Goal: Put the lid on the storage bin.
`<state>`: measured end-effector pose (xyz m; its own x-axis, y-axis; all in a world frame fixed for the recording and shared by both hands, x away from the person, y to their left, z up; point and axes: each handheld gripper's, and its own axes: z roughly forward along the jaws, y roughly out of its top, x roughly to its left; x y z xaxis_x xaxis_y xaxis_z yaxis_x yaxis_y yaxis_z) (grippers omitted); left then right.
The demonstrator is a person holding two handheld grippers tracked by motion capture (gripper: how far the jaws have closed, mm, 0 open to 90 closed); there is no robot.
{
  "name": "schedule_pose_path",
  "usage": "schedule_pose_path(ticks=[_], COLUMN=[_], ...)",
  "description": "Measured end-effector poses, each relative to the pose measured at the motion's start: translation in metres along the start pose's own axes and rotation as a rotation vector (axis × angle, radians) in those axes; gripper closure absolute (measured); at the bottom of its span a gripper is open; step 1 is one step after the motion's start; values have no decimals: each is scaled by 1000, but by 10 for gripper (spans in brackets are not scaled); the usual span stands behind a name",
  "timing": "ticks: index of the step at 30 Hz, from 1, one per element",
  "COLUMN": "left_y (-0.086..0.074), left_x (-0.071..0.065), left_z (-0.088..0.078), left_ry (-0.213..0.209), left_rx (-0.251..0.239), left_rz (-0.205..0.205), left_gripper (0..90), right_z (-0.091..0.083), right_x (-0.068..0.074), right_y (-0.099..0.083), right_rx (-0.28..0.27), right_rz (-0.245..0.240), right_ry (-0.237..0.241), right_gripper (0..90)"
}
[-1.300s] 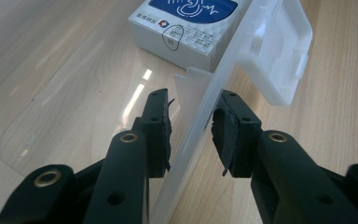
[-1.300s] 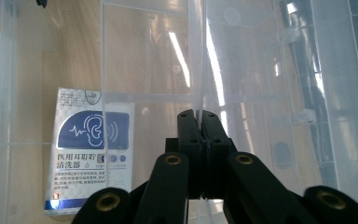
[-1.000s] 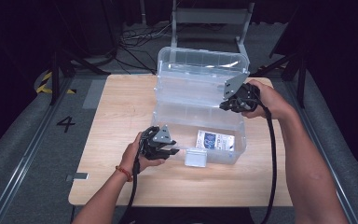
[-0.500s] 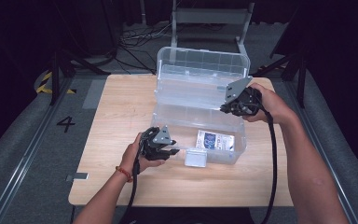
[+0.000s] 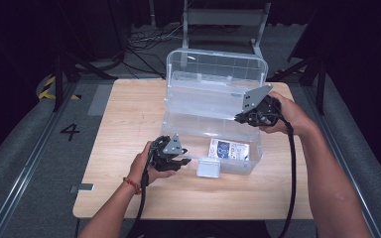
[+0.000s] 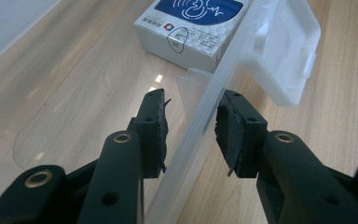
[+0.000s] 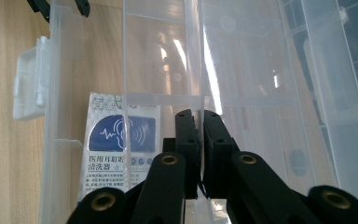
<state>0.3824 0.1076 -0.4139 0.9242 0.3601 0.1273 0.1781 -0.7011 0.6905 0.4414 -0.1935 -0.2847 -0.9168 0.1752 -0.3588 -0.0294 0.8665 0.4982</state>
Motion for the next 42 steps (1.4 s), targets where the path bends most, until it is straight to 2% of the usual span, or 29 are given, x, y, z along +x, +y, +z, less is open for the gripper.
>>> schedule_pose_path(ticks=[7, 10, 12, 16, 22, 25, 31, 33, 37, 42], left_y=[0, 0, 0, 1, 1, 1, 0, 0, -1, -6], left_x=[-1, -3, -5, -5, -7, -7, -7, -7, -7, -8], left_z=[0, 0, 2, 2, 3, 2, 1, -2, -13, -33], left_ry=[5, 21, 45, 47, 60, 53, 45, 45, 46, 64], left_rx=[-4, -2, 3, 13, 14, 11, 19, 1, -20, -41], left_rz=[5, 3, 18, 23, 12, 4, -15, -22, -47, -56], left_gripper=[623, 613, 595, 589, 572, 557, 486, 471, 439, 395], right_z=[-1, -1, -1, -1, -1, -1, -1, -1, -1, -1], right_x=[5, 6, 8, 11, 18, 20, 23, 24, 26, 28], right_y=[-3, -4, -5, -7, -8, -9, -12, -12, -12, -13], right_rx=[-15, -19, -24, -43, -41, -49, -63, -66, -58, -62], right_rz=[10, 13, 16, 20, -3, -7, 5, 2, 5, 1], right_ry=[-2, 2, 4, 14, -5, -10, -12, -6, -27, -26], right_gripper=[871, 872, 872, 871, 867, 864, 862, 860, 855, 852])
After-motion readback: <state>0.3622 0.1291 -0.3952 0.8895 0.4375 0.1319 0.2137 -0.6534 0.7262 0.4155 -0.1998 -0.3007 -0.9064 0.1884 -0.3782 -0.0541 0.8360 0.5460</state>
